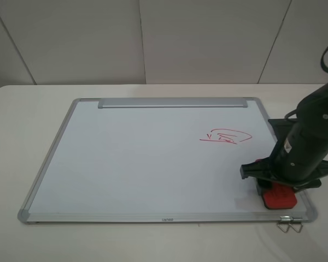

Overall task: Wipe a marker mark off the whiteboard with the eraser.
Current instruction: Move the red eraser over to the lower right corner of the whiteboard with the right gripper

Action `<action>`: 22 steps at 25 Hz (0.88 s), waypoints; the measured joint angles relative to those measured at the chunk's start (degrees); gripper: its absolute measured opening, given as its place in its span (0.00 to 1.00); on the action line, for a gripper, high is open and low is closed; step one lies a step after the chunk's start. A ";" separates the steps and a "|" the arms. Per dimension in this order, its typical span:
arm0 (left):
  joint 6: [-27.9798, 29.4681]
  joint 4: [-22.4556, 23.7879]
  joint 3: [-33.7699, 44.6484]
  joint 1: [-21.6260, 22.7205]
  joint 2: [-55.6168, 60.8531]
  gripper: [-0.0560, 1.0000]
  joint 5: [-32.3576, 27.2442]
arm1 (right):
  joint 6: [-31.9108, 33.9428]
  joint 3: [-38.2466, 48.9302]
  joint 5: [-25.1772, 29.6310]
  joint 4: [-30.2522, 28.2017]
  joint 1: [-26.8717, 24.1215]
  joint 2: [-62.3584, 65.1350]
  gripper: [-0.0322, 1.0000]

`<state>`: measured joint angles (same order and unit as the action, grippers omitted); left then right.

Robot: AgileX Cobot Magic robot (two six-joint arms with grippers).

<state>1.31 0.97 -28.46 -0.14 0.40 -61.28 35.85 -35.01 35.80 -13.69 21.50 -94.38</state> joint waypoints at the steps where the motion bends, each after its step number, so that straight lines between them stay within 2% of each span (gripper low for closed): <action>1: 0.00 0.00 0.00 0.00 0.00 0.79 0.00 | 0.12 0.21 -0.20 0.12 0.00 0.00 0.51; 10: 0.00 0.00 0.00 0.00 0.00 0.79 0.00 | 0.17 0.67 -0.89 0.25 0.00 0.00 0.51; 16: 0.00 0.00 0.00 0.00 0.00 0.79 0.00 | -1.81 0.67 -1.25 0.03 0.00 0.53 0.69; 22: 0.00 0.00 0.00 0.00 0.00 0.79 0.00 | -3.05 0.71 -1.24 -0.02 0.00 6.30 0.77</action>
<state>1.31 0.97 -28.46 -0.14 0.40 -61.28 32.80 -34.30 34.56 -13.72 21.50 -88.09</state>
